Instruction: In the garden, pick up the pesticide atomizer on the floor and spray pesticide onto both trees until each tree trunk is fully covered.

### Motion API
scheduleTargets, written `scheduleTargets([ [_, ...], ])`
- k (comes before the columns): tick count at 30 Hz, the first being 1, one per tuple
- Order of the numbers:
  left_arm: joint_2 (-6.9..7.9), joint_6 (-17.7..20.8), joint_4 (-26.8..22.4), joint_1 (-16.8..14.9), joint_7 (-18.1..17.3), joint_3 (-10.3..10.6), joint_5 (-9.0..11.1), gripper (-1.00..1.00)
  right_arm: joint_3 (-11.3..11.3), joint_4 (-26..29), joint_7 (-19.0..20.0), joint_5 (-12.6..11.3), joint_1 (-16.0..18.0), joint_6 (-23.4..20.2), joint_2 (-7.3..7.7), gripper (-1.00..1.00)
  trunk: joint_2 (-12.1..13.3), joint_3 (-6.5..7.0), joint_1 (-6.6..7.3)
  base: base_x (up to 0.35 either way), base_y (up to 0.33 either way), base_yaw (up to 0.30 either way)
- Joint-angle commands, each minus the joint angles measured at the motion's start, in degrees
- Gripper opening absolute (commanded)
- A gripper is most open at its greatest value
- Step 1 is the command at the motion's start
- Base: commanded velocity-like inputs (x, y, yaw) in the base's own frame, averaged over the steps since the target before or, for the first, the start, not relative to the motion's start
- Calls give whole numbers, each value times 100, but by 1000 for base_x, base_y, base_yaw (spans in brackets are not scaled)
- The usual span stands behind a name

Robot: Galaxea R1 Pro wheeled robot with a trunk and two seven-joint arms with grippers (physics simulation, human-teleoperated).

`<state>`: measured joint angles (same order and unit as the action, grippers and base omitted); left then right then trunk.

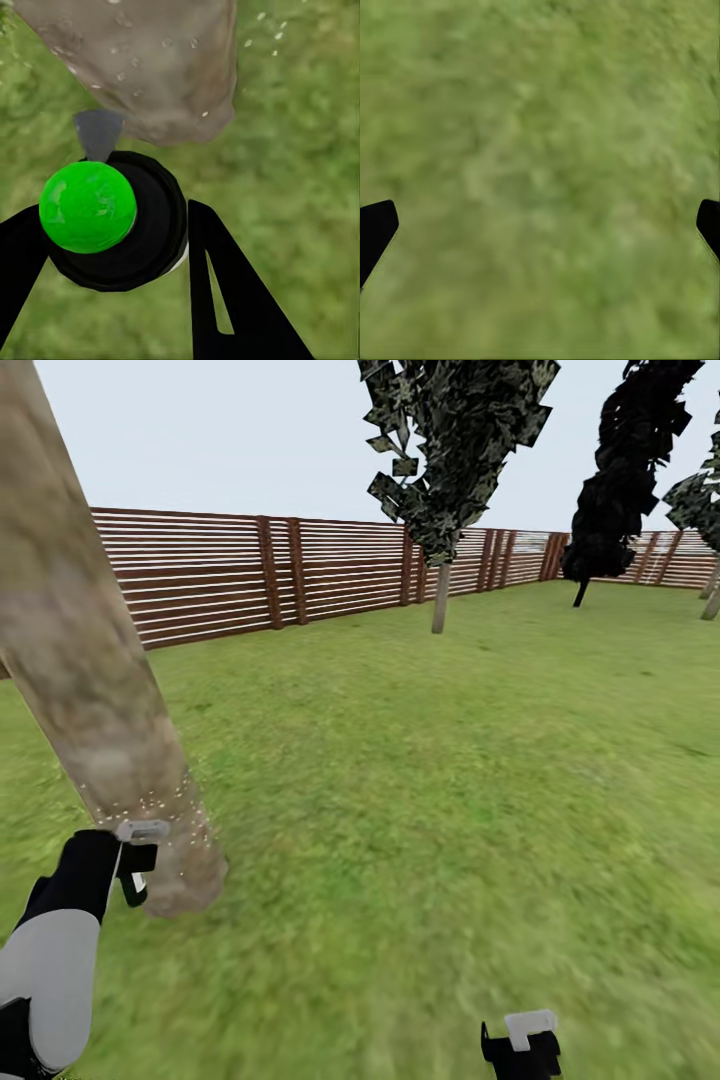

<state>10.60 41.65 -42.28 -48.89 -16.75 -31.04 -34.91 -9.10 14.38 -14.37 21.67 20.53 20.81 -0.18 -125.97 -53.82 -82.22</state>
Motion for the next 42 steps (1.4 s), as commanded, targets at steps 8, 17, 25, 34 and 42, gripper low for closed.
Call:
scheduleTargets([
  [8,29,-54,44,505,-108,-61,-12,-100,-31,-5,-13,40,3,25,0,100,-2,-5,-1,-51,-197,138],
  [17,84,-2702,795,1452,-1493,34,-177,-100,611,488,257,504,3,-9,25,100,-2,-5,-1,-220,-35,0],
  [25,44,-3919,822,1447,-3950,1441,-1168,-100,1062,1302,3802,1330,584,-976,-10,100,-2,-5,-1,-8,0,0],
  [34,-22,-3857,757,1426,-4925,2929,-1191,-100,1065,1957,5854,1731,856,-1009,-39,100,-2,-5,-1,0,0,0],
  [42,-363,-3873,748,1426,-4926,3265,-1311,-100,1162,2192,6248,1743,871,-992,-51,-100,-2,-5,-1,0,0,0],
])
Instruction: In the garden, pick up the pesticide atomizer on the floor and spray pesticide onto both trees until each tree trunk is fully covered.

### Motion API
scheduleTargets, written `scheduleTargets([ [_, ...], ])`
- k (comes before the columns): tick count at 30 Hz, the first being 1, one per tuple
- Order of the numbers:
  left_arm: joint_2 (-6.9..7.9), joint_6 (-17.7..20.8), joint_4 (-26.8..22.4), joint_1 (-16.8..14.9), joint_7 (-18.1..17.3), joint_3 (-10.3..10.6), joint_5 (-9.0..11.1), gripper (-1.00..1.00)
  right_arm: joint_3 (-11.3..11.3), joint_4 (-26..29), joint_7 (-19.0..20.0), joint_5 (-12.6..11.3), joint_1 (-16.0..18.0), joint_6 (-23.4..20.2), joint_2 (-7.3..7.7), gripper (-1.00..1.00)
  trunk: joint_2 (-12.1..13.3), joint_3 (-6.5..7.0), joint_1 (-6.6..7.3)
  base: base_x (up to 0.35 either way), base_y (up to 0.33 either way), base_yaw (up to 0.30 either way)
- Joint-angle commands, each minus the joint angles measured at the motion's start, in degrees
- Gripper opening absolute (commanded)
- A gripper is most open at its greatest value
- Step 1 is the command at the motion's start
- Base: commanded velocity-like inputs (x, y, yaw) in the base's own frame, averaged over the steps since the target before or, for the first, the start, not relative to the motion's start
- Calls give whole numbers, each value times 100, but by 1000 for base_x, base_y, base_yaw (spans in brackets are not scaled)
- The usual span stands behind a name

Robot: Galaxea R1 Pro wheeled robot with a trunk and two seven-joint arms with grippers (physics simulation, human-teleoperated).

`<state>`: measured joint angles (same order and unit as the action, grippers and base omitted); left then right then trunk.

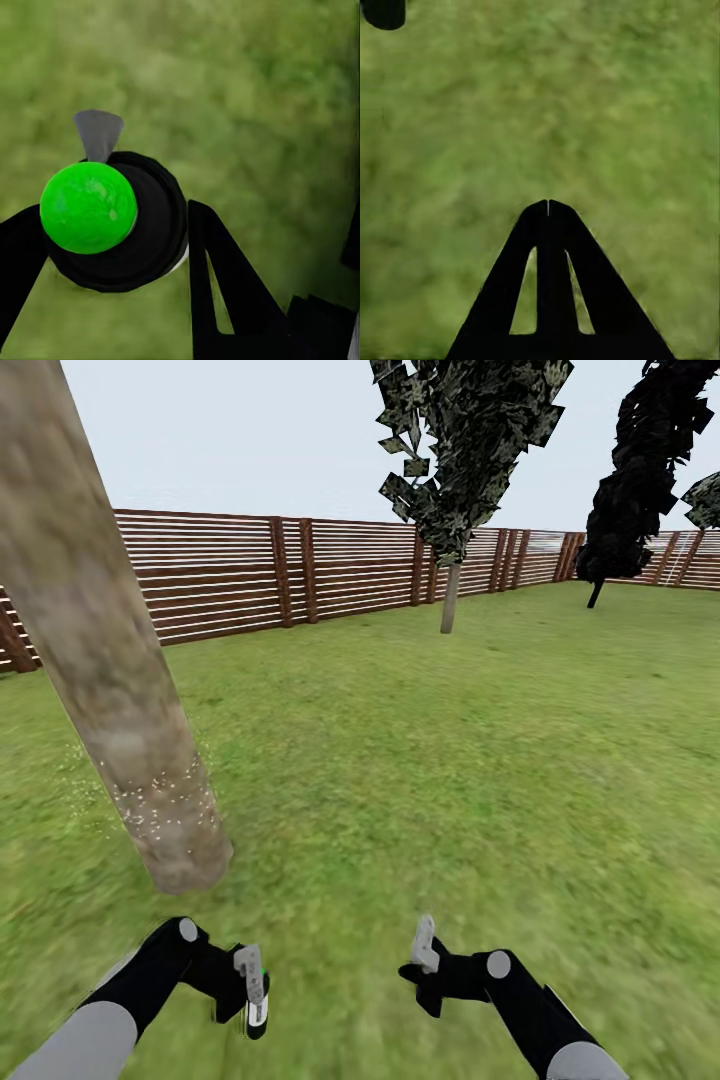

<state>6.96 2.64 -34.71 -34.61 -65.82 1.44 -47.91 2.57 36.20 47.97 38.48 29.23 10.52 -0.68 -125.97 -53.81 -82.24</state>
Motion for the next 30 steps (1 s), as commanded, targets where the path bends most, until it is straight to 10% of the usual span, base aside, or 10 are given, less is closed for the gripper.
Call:
scheduleTargets([
  [1,-91,31,-9,-2,-19,133,-17,-100,131,176,289,63,3,38,-2,-100,-2,-5,1,0,0,0],
  [13,-900,40,-171,-47,31,797,-44,-100,312,644,520,47,4,29,-336,-100,-2,-5,1,0,0,0],
  [30,-1066,109,-358,-93,105,950,-571,-100,315,791,697,49,6,21,-627,-100,-2,-5,1,0,0,0],
])
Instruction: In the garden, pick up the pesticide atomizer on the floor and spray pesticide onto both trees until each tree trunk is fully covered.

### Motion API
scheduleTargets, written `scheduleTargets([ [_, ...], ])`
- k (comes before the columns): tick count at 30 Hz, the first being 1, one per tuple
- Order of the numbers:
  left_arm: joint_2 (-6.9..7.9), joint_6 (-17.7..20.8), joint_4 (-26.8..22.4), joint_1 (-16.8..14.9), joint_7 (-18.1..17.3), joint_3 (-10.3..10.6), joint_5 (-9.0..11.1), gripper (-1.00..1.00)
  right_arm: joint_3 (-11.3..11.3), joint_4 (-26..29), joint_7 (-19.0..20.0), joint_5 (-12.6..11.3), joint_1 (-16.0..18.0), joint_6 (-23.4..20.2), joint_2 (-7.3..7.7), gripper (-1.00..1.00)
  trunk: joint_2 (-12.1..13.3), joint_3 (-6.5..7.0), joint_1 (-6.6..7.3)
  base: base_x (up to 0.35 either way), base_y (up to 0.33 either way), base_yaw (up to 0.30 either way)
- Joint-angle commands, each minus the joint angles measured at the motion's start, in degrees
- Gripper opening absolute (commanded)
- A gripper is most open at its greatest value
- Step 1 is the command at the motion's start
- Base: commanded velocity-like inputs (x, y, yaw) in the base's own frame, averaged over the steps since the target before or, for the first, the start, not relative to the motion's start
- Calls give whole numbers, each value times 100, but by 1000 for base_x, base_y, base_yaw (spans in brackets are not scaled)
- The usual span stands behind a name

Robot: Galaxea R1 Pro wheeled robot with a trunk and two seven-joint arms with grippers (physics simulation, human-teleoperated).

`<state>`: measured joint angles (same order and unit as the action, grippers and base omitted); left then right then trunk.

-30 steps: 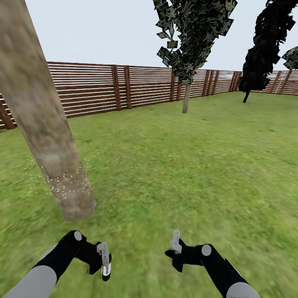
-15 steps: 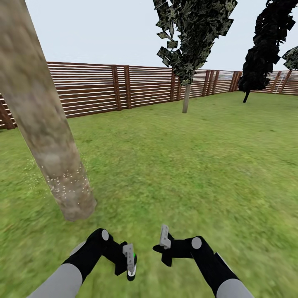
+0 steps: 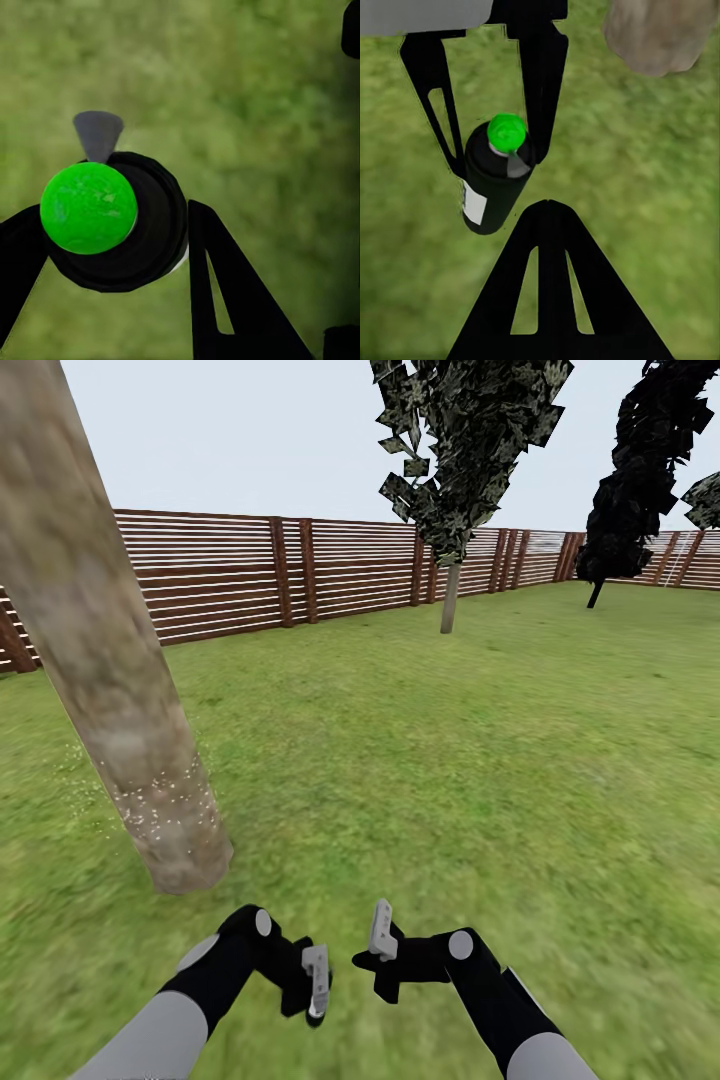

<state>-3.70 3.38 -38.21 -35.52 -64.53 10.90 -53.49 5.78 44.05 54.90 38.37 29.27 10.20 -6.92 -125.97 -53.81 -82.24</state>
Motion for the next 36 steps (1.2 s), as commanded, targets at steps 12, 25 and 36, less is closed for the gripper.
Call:
scheduleTargets([
  [12,-76,5,-11,-34,-7,-27,84,-100,-7,-1,3,66,2,52,-2,-100,-2,-5,1,0,0,0],
  [25,-158,-16,-6,-34,74,-44,110,-100,-7,-1,-1,66,0,52,-2,-100,-2,-5,1,0,0,0],
  [36,-221,-48,6,-25,72,-53,269,-100,-7,0,-5,74,0,52,2,-100,-2,-5,1,0,0,0],
])
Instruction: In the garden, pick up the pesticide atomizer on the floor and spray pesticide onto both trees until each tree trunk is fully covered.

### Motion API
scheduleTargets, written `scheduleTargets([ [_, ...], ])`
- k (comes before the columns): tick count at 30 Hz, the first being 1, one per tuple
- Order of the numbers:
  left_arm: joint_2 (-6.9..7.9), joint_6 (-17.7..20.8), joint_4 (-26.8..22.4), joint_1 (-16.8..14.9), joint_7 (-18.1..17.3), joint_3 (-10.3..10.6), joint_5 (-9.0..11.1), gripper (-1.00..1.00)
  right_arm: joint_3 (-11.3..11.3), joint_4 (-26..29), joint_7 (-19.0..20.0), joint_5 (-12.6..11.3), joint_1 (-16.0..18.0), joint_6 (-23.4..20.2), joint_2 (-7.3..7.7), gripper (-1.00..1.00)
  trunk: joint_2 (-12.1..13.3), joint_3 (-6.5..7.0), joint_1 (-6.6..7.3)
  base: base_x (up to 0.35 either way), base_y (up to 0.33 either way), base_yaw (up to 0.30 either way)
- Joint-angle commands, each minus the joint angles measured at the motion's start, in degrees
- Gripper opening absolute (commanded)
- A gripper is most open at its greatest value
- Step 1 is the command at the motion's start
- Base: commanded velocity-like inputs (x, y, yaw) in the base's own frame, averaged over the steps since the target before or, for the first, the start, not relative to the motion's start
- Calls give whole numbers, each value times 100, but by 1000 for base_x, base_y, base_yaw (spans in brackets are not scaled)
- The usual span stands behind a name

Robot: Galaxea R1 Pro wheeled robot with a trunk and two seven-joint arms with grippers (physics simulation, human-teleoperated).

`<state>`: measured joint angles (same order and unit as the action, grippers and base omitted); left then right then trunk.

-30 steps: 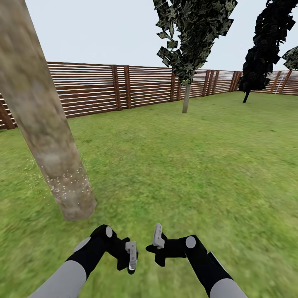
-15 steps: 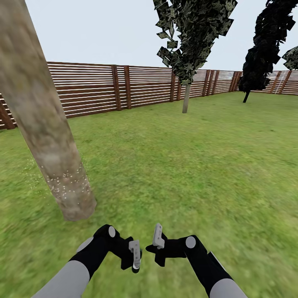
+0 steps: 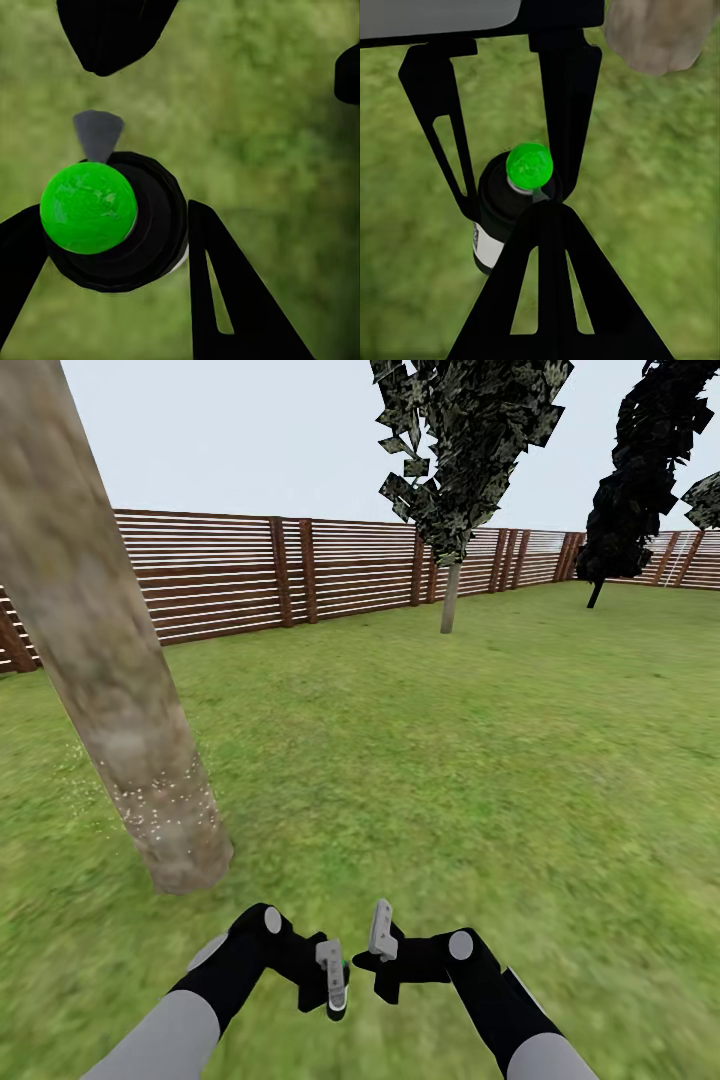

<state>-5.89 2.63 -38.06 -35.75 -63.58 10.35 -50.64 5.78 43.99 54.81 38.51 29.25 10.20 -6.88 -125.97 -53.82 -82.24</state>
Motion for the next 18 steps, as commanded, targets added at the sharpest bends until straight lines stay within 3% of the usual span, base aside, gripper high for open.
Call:
scheduleTargets([
  [1,-5,27,-9,-5,-23,2,-15,-100,-7,7,3,60,2,52,0,-100,-2,-5,1,0,0,0],
  [18,-24,18,0,-2,-23,11,185,-100,-7,5,3,60,4,54,2,-100,-2,-5,1,0,0,0],
])
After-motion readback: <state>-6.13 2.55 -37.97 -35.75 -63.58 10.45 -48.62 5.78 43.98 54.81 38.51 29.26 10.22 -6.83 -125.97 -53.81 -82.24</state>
